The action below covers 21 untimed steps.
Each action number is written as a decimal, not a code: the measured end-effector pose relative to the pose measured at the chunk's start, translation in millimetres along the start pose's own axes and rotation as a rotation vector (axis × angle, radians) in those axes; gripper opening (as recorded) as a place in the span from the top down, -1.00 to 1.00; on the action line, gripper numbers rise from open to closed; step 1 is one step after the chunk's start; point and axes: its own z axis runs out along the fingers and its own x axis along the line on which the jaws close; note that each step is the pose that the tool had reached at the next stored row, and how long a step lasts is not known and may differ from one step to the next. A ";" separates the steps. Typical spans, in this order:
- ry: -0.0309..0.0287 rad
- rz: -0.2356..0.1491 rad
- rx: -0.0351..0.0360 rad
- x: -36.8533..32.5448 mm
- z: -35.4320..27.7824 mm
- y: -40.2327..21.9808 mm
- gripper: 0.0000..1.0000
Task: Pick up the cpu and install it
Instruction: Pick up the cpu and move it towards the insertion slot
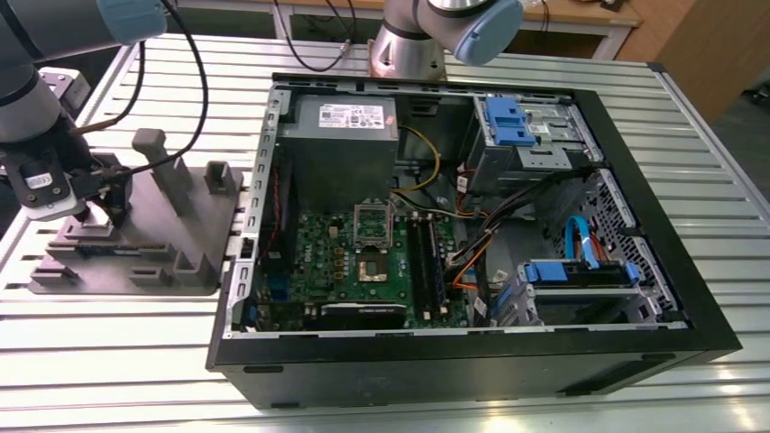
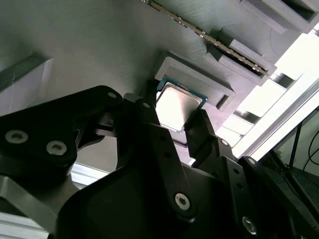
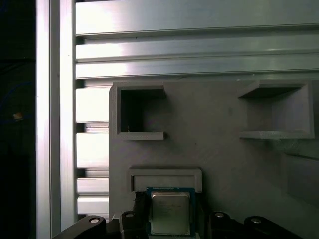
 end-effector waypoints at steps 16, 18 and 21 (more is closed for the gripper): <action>0.0000 0.000 0.0000 0.6 -4.3 0.2 0.05; 0.0000 0.000 0.0000 0.7 -4.3 0.2 0.05; 0.0000 0.000 0.0000 0.8 -4.3 0.2 0.05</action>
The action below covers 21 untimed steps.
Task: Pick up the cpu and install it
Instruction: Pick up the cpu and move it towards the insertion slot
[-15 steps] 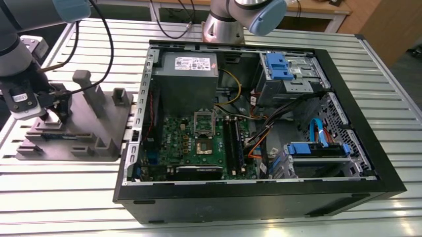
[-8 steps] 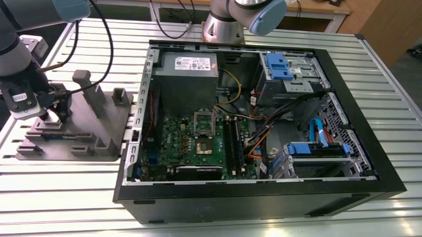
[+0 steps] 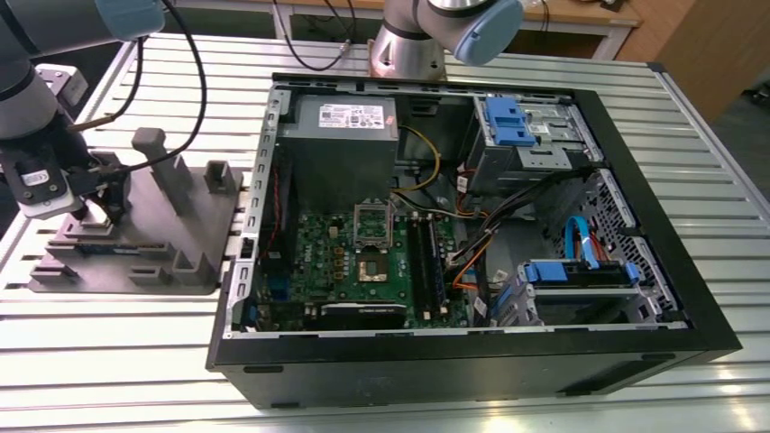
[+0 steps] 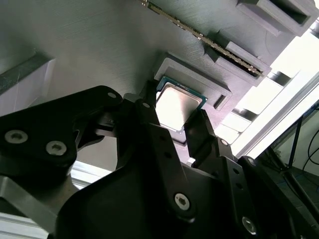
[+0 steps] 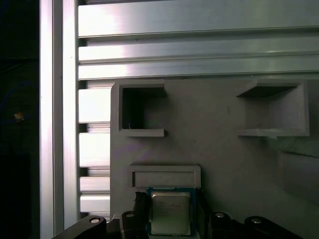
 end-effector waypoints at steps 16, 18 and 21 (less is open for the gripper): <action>-0.0052 -0.027 0.0001 3.1 0.9 -0.2 -0.10; -0.0092 -0.034 0.0002 3.4 1.3 -0.3 -0.10; -0.0130 -0.044 0.0004 3.9 1.8 -0.3 -0.10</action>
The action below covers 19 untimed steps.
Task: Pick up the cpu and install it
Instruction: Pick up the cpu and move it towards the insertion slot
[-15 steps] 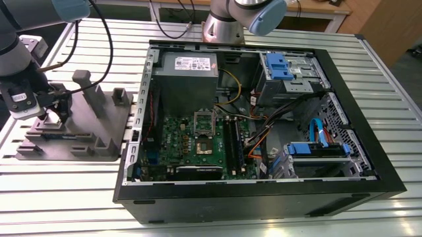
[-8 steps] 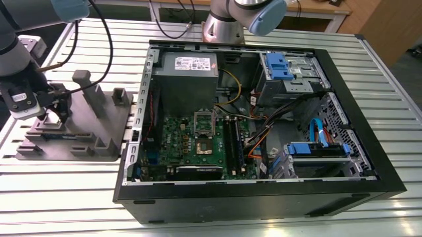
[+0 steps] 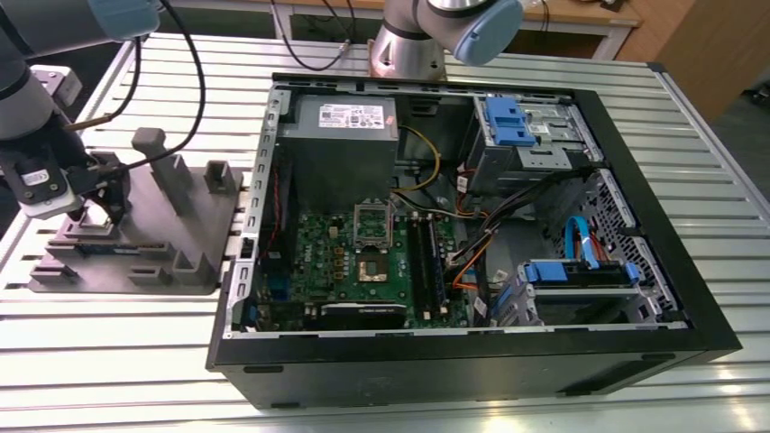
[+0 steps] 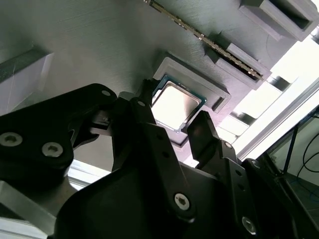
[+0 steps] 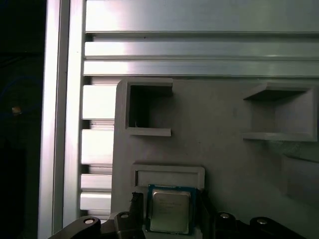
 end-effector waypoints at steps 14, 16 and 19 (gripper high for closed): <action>-0.0008 -0.004 0.0002 0.6 0.1 0.0 0.06; -0.0008 -0.004 0.0001 0.5 0.1 0.0 0.06; -0.0008 -0.005 0.0002 0.6 -1.2 0.0 0.06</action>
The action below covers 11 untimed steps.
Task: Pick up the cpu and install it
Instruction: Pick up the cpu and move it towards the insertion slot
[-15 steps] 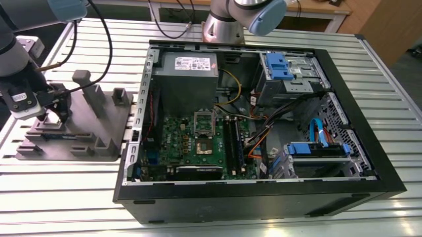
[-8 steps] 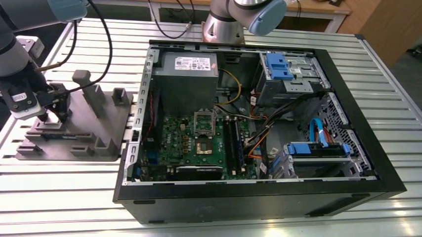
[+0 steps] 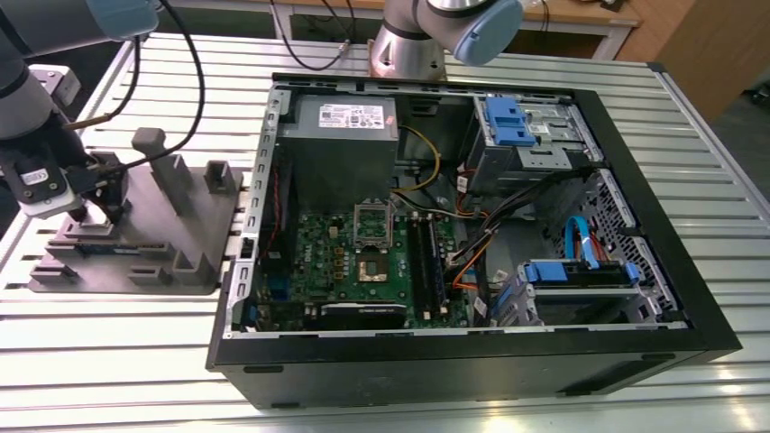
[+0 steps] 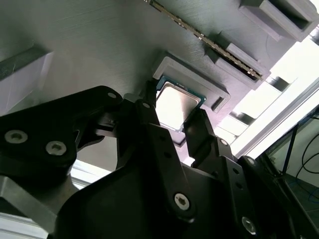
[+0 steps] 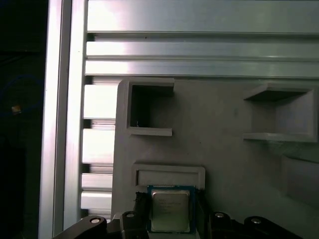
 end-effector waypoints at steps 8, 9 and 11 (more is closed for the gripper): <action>-0.0001 0.000 0.0000 0.2 -7.6 0.4 0.06; -0.0002 0.000 -0.0001 0.2 -7.9 0.5 0.06; -0.0003 0.000 -0.0003 0.2 -7.9 0.5 0.06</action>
